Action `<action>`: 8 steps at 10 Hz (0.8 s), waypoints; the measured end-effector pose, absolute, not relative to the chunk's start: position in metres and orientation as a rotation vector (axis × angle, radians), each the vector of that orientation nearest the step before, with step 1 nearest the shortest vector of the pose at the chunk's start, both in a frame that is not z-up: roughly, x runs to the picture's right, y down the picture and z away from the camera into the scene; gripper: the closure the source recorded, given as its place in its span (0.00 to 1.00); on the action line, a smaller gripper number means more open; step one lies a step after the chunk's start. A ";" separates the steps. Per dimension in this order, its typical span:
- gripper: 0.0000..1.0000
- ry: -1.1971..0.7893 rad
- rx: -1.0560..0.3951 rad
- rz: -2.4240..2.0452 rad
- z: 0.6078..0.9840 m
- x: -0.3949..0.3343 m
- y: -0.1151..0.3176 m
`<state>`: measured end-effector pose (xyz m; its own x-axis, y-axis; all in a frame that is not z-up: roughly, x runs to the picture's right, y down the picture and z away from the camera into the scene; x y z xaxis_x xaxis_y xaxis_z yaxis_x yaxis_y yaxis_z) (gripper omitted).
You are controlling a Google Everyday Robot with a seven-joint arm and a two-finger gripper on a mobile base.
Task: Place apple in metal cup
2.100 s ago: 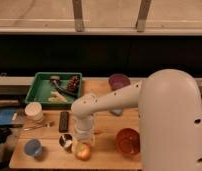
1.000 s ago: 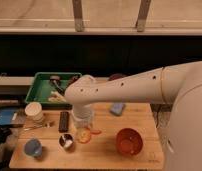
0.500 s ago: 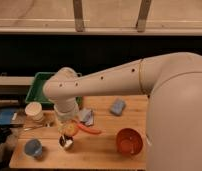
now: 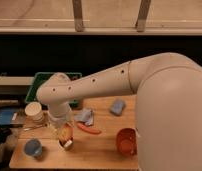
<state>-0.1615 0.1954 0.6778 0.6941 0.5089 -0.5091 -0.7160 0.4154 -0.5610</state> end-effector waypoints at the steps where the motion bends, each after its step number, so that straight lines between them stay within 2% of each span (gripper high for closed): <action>1: 0.73 0.277 -0.853 0.778 0.681 -0.164 0.200; 4: 0.41 0.282 -0.901 0.774 0.694 -0.168 0.214; 5: 0.33 0.283 -0.908 0.776 0.696 -0.168 0.216; 6: 0.27 0.285 -0.913 0.778 0.698 -0.168 0.217; 8: 0.26 0.286 -0.913 0.781 0.699 -0.168 0.217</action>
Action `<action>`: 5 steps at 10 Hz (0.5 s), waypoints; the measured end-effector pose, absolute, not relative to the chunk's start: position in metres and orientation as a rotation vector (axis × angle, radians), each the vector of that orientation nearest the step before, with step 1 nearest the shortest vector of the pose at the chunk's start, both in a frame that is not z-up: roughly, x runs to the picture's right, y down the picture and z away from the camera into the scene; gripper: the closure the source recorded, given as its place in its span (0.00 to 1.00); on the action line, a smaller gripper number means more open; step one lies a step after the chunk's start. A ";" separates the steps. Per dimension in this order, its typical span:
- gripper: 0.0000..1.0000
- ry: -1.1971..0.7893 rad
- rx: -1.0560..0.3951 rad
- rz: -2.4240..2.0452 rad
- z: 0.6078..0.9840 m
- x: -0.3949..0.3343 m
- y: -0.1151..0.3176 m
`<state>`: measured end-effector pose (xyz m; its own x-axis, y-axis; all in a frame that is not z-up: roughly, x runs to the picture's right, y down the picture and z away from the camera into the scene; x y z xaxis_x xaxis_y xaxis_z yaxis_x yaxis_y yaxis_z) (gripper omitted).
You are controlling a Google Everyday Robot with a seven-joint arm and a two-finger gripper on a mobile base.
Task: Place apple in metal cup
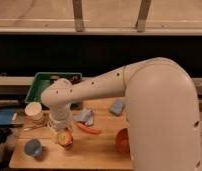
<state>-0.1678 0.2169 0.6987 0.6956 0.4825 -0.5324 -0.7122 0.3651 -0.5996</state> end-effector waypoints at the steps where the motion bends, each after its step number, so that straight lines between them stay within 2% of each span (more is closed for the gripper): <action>1: 0.26 0.289 -0.913 0.784 0.699 -0.167 0.217; 5: 0.26 0.296 -0.904 0.799 0.698 -0.162 0.213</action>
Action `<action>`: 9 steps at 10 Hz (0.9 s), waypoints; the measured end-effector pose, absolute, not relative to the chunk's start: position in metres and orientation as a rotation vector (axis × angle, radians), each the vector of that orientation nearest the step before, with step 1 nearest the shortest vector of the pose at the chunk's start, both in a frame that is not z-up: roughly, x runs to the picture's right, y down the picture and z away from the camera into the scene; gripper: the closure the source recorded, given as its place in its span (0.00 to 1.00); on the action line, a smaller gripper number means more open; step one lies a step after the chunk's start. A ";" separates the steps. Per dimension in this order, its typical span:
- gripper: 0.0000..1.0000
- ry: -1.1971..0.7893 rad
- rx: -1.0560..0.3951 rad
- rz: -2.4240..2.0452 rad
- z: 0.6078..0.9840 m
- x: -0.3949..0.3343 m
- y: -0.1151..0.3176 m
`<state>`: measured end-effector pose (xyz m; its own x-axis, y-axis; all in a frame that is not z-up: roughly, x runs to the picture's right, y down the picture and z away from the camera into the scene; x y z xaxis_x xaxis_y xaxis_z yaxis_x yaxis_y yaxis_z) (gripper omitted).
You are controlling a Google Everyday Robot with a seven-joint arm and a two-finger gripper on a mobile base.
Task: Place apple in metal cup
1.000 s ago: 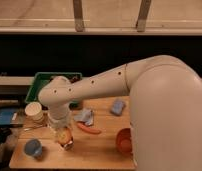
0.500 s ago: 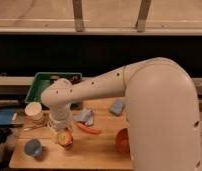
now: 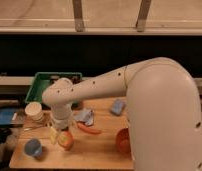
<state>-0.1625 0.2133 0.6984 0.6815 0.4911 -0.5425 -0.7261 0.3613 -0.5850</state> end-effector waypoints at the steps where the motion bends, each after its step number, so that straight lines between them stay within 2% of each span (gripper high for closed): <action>1: 0.26 0.294 -0.894 0.798 0.697 -0.162 0.210; 5: 0.26 0.291 -0.765 0.833 0.676 -0.152 0.170; 7: 0.26 0.282 -0.625 0.935 0.664 -0.128 0.128; 9: 0.26 0.278 -0.495 1.081 0.672 -0.097 0.097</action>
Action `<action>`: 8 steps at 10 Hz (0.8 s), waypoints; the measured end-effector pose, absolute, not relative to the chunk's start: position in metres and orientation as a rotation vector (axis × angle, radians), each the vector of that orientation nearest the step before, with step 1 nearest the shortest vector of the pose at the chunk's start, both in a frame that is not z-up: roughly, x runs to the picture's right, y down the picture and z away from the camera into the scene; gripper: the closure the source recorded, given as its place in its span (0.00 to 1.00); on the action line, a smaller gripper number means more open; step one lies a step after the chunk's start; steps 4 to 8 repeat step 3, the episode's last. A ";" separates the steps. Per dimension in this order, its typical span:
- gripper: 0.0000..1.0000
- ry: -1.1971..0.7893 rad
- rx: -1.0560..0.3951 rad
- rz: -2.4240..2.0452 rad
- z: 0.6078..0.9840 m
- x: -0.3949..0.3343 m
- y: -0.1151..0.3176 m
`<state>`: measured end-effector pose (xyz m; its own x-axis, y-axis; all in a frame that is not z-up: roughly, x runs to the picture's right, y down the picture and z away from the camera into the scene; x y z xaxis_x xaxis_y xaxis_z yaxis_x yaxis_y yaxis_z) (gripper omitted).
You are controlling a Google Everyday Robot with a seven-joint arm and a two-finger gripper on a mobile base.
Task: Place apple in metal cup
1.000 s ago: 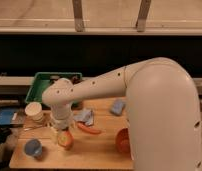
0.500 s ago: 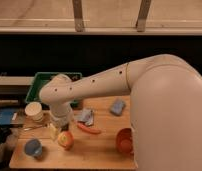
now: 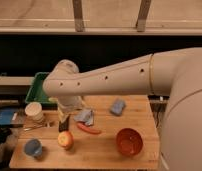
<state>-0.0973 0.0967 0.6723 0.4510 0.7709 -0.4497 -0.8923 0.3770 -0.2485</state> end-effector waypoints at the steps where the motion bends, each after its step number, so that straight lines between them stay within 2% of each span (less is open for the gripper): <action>1: 0.26 0.276 -0.455 1.139 0.676 -0.082 0.086; 8: 0.26 0.270 -0.432 1.171 0.677 -0.076 0.080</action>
